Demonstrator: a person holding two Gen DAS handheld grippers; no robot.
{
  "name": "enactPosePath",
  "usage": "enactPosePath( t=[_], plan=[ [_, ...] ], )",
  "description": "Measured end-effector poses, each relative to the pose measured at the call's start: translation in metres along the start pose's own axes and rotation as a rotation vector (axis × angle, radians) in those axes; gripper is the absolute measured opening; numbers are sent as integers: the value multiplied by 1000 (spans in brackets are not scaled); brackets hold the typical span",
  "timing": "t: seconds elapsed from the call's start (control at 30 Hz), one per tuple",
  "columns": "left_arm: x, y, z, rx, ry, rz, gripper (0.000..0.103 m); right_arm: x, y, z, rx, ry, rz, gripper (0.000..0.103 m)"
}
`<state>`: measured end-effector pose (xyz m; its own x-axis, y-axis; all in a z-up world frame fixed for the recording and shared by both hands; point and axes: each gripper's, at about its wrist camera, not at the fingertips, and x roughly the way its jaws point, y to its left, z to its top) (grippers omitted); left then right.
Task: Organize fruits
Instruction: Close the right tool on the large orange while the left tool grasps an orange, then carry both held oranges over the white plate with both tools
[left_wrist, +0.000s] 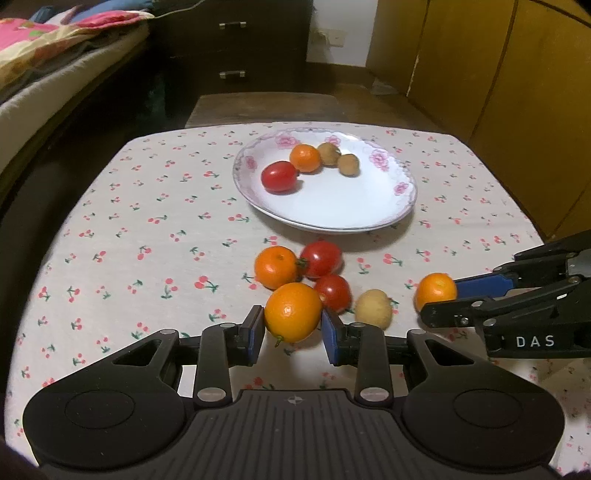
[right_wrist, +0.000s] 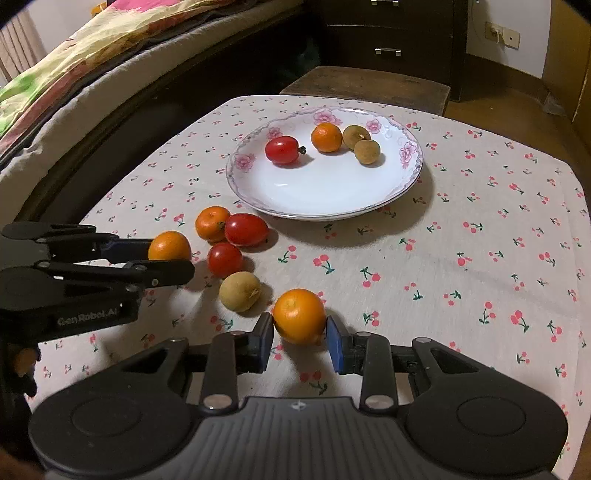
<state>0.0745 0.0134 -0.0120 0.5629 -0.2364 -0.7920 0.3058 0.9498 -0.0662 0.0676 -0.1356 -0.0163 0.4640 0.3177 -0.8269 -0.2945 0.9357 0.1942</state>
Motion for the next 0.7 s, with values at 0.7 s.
enactPosePath(
  t=[0.7],
  plan=[
    [13,-2,-8,3,42,5,41,12,2,-2,-16,8,-10,33]
  ],
)
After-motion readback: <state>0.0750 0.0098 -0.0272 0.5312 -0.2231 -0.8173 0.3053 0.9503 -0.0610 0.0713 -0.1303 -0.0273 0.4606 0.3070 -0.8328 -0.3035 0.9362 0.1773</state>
